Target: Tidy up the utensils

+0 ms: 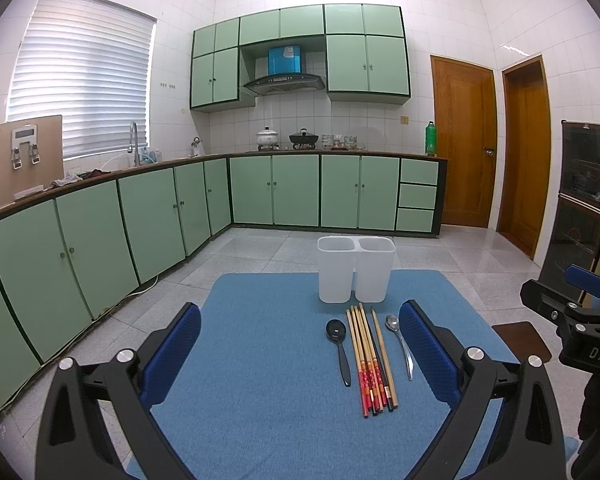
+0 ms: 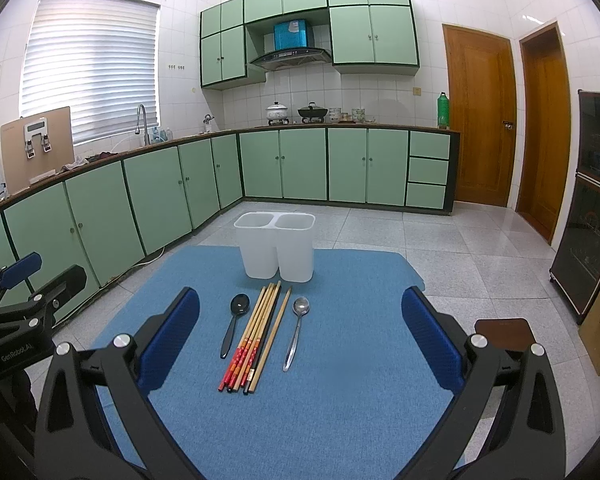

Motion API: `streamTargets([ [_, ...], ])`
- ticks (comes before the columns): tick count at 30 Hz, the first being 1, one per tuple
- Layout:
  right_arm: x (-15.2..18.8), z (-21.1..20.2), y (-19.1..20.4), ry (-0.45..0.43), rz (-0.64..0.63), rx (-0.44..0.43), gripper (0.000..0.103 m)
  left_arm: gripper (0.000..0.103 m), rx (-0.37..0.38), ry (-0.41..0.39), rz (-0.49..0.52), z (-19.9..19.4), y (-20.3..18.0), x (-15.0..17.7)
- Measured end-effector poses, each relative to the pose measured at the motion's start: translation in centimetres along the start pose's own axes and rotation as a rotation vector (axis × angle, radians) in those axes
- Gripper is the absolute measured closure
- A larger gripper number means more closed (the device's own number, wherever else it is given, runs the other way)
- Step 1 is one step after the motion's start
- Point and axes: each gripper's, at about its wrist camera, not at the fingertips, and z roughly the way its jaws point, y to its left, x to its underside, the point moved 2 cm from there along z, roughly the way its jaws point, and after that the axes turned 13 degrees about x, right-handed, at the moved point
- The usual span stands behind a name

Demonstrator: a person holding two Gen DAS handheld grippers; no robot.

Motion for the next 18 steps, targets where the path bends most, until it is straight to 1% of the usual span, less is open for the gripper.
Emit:
streamTargets([
  [18,0.09,0.09,-0.07,0.003,-0.002,-0.001,0.005,0.006,-0.001,0.003,0.0,0.0,0.35,0.25],
])
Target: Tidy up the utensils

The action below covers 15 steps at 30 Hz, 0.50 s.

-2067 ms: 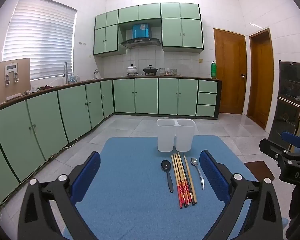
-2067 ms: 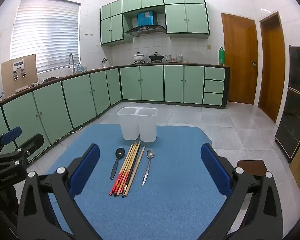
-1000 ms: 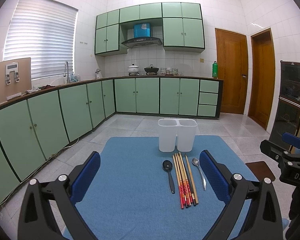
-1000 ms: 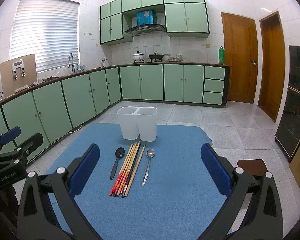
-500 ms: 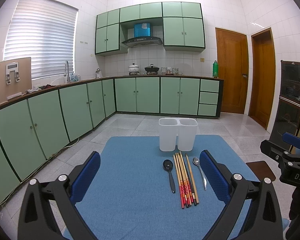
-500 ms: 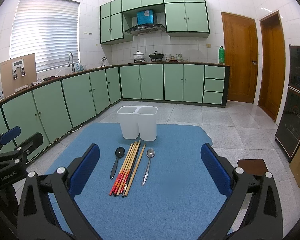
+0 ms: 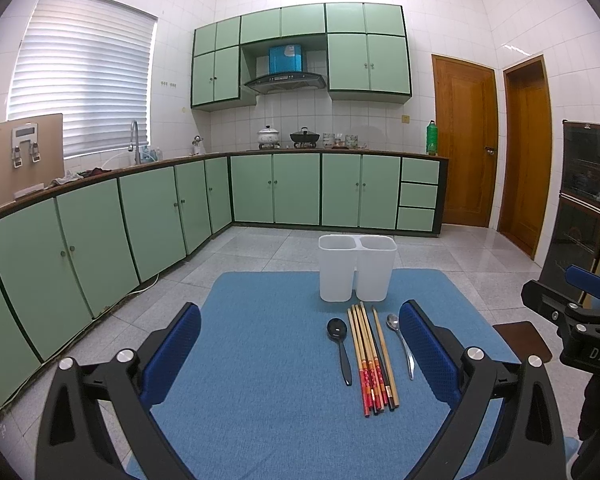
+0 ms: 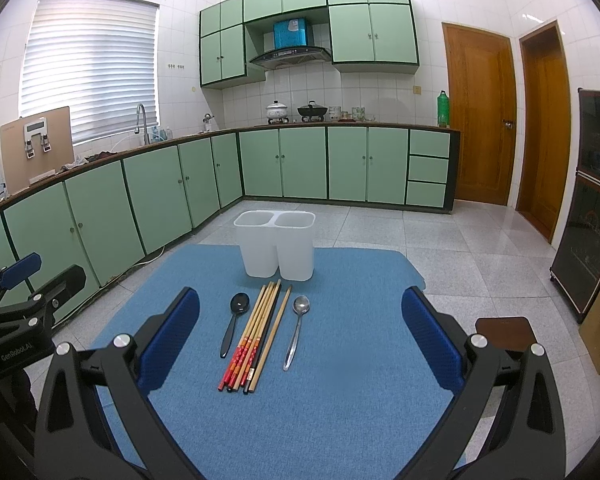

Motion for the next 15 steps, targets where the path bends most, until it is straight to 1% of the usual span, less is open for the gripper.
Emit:
streamTargets([
  [10,0.6,1.0,0.3,0.007,0.0,-0.001,0.005,0.006,-0.004,0.016,-0.005,0.1,0.0,0.1],
  [11,1.1,1.4,0.0,0.01,0.0,0.0,0.005,0.006,-0.004,0.019,-0.005,0.4,-0.1,0.0],
  [15,1.1,2.1,0.1,0.025,-0.001,0.0,0.005,0.006,-0.004,0.032,-0.007,1.0,-0.2,0.0],
])
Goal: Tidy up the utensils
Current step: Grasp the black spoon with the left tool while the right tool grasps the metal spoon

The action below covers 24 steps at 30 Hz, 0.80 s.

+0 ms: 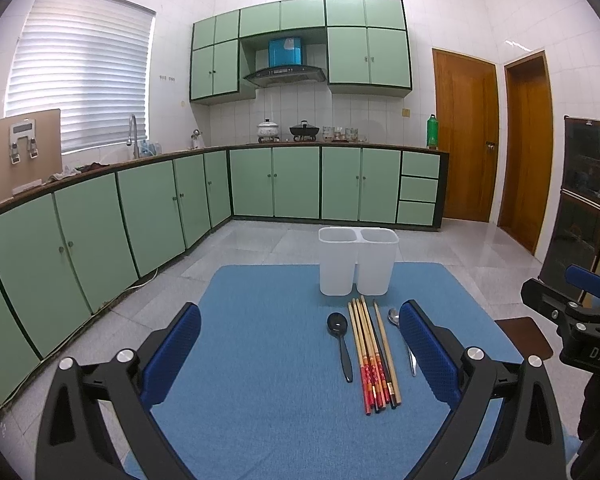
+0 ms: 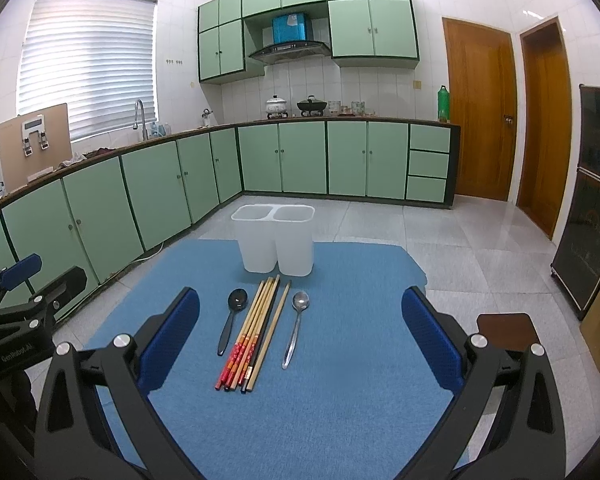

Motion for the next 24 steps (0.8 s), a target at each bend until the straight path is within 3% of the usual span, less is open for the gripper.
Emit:
streamTargets([
  [10,0.7,5.4,0.5,0.084,-0.047,0.036,0.005,0.006,-0.03,0.1,-0.011,5.8,1.7,0.7],
  [19,1.2,14.2,1.7,0.227,-0.093,0.018,0.005,0.006,-0.057,0.27,-0.021,15.2,4.4,2.9],
  [24,2.0,20.1,2.8,0.335,-0.104,-0.004,0.005,0.006,-0.069,0.322,-0.041,19.2,5.4,3.6],
])
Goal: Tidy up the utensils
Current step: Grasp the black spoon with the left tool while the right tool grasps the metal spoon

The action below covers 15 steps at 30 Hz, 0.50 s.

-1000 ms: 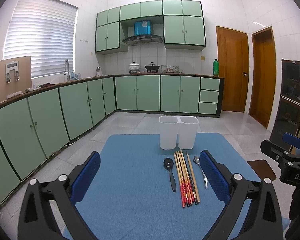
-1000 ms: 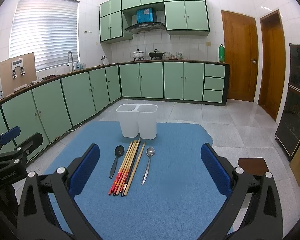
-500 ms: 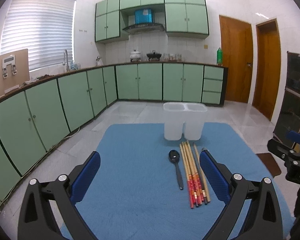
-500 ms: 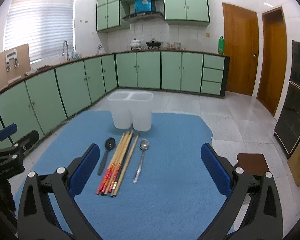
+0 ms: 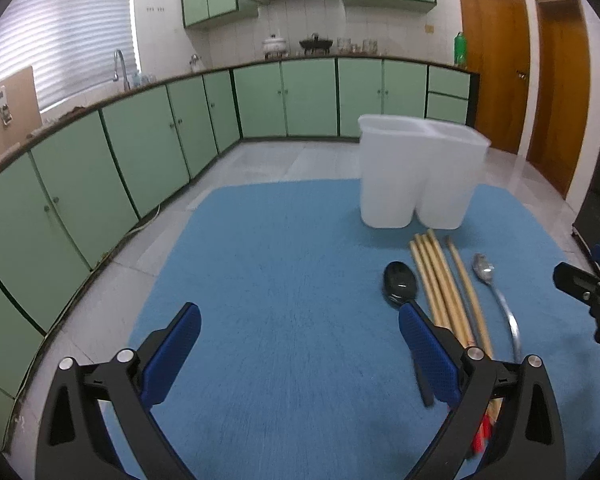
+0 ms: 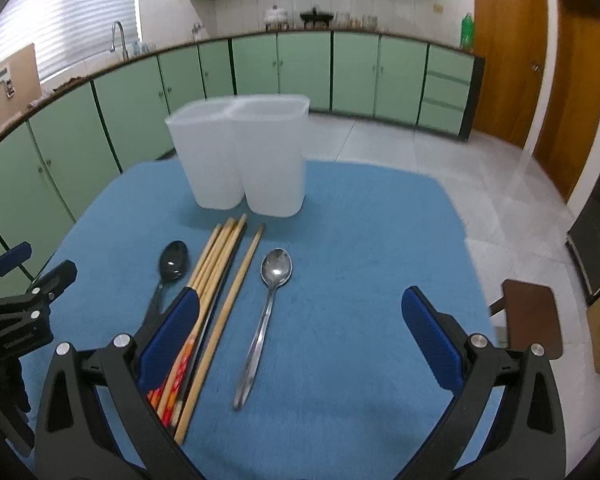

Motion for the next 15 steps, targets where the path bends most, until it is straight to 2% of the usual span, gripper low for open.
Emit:
streamTargets([
  [6,-1.0,4.6,1.2,0.06,-0.017,-0.015,0.007,0.007,-0.009,0.036,-0.006,3.4,0.9,-0.4],
  [8,-1.0,5.6,1.6,0.075,-0.023,-0.013,0.014,0.009,-0.009,0.055,-0.014,4.3,1.2,-0.3],
  [10,-1.0,6.6,1.9,0.104,-0.025,-0.015,0.028,0.011,-0.005,0.072,-0.023,5.1,1.4,-0.2],
  [12,-0.9,7.3,2.1,0.12,-0.017,-0.017,0.03,0.012,0.0,0.084,-0.03,5.6,1.6,-0.1],
  [14,-0.9,7.8,2.5,0.133,-0.011,-0.018,0.037,0.013,0.006,0.093,-0.033,6.0,1.6,-0.1],
  [15,-1.0,8.1,2.6,0.14,-0.011,-0.021,0.045,0.014,0.008,0.097,-0.034,6.1,1.5,-0.1],
])
